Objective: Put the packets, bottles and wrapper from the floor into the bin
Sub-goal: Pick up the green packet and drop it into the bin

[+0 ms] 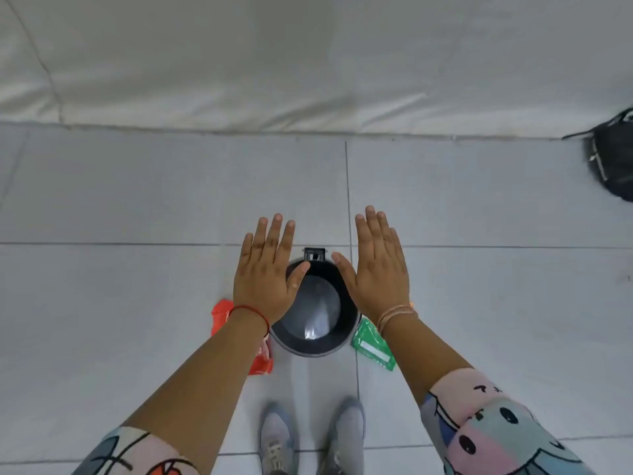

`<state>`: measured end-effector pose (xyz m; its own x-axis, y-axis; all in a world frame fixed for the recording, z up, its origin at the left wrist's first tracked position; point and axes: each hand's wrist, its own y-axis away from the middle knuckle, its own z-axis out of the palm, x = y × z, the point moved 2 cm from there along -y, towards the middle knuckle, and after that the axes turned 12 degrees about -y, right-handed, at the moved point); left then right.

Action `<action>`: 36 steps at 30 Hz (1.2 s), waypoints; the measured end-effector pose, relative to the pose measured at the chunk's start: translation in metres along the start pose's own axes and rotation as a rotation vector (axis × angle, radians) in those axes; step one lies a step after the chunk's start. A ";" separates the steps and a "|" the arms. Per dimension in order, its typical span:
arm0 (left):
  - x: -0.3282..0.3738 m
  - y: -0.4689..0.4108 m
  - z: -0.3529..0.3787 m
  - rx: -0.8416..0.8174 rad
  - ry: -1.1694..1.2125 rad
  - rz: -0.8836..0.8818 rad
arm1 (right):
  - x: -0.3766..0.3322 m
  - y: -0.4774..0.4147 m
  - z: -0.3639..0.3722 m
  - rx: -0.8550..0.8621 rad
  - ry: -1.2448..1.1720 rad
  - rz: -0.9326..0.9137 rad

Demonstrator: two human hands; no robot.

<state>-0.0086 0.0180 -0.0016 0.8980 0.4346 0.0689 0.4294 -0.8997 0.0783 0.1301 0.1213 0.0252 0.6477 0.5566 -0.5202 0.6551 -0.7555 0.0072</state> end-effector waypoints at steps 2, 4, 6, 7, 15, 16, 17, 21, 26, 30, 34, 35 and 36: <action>0.003 -0.005 0.033 0.005 0.002 -0.003 | 0.020 -0.001 0.030 -0.002 0.000 0.030; 0.001 -0.005 0.074 -0.016 -0.008 -0.029 | 0.045 0.001 0.065 -0.039 0.013 0.074; -0.002 -0.004 0.110 -0.031 0.003 -0.053 | 0.068 0.004 0.097 -0.063 0.012 0.090; -0.004 -0.003 0.129 -0.044 -0.004 -0.065 | 0.081 0.006 0.113 -0.066 0.017 0.097; -0.010 0.024 0.242 -0.211 -0.039 -0.139 | 0.145 0.038 0.204 -0.136 0.019 0.171; -0.010 0.026 0.252 -0.220 -0.048 -0.142 | 0.151 0.043 0.214 -0.150 0.025 0.180; -0.010 0.028 0.261 -0.228 -0.046 -0.151 | 0.156 0.047 0.221 -0.167 0.033 0.184; -0.006 0.032 0.281 -0.205 -0.030 -0.178 | 0.168 0.054 0.240 -0.190 0.041 0.145; 0.001 0.030 0.284 -0.119 0.037 -0.254 | 0.179 0.058 0.248 -0.146 0.046 0.116; 0.009 0.032 0.284 -0.111 0.028 -0.240 | 0.182 0.062 0.246 -0.026 -0.112 0.125; 0.011 0.035 0.282 -0.100 0.007 -0.227 | 0.208 0.069 0.236 0.337 -0.453 0.310; 0.011 0.035 0.282 -0.091 0.006 -0.223 | 0.222 0.074 0.235 0.423 -0.473 0.420; 0.012 0.035 0.282 -0.080 0.009 -0.220 | 0.238 0.080 0.236 0.466 -0.435 0.527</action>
<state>0.0442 -0.0202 -0.2781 0.7828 0.6203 0.0502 0.6051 -0.7775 0.1712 0.2449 0.1115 -0.2993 0.5535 -0.0224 -0.8326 0.0167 -0.9991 0.0380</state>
